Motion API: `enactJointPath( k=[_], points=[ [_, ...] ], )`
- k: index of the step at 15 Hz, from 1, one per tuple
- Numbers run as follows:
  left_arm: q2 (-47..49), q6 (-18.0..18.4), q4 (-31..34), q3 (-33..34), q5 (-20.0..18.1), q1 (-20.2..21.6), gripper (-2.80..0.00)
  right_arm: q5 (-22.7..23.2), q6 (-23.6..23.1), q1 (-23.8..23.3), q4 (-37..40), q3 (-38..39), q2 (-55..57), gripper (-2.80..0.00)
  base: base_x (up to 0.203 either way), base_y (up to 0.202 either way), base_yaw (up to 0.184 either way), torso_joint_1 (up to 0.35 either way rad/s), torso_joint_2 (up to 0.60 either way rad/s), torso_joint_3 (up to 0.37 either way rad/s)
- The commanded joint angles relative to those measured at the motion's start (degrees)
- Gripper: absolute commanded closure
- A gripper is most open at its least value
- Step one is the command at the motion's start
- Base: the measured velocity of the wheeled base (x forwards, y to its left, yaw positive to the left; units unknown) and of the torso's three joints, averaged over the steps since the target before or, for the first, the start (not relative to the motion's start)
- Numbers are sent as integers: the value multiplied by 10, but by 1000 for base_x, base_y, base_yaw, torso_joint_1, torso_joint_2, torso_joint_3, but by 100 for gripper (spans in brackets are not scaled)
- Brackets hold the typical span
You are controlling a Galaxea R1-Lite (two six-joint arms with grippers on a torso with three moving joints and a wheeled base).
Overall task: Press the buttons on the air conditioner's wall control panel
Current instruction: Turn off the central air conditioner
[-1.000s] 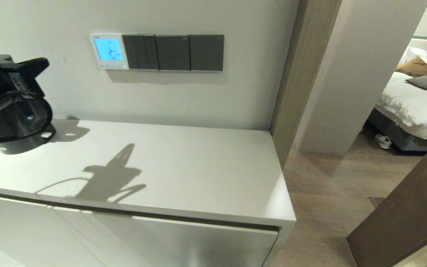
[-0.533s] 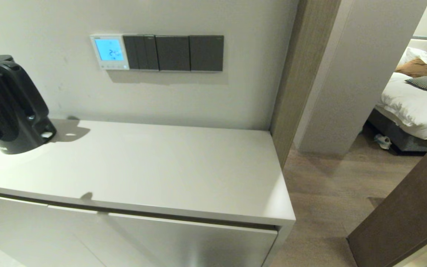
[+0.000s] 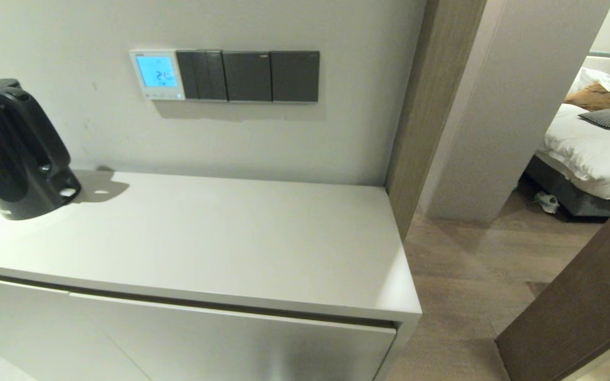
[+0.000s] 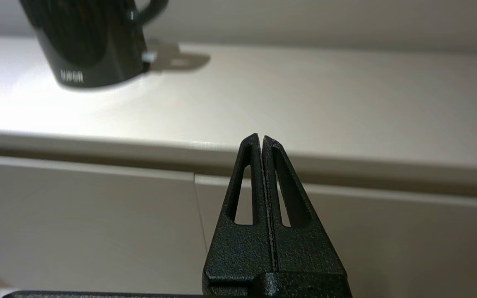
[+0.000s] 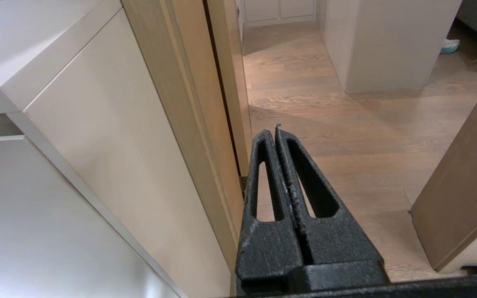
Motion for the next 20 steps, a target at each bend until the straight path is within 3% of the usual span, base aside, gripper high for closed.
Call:
enactJointPath(
  k=[1,3,7,12,17,19,20],
  points=[
    [-77,4,60,28,0,0,0,0,0,0,0,1,1,0,0,0,0,0,0,0],
    [-83,14,56,57,-4,-3,0,0,0,0,0,1,1,0,0,0,0,0,0,0],
    [-110,18,60,90,-2,-54,0,0,0,0,0,1,1,0,0,0,0,0,0,0],
    [-146,28,90,104,-2,-53,0,0,0,0,0,1,1,0,0,0,0,0,0,0],
    [-242,28,218,71,8,-52,0,0,0,0,0,1,1,0,0,0,0,0,0,0],
    [-242,28,217,72,21,-52,0,0,0,0,0,1,1,0,0,0,0,0,0,0],
    [-241,35,217,78,48,-51,0,0,0,0,0,1,1,0,0,0,0,0,0,0]
  ],
)
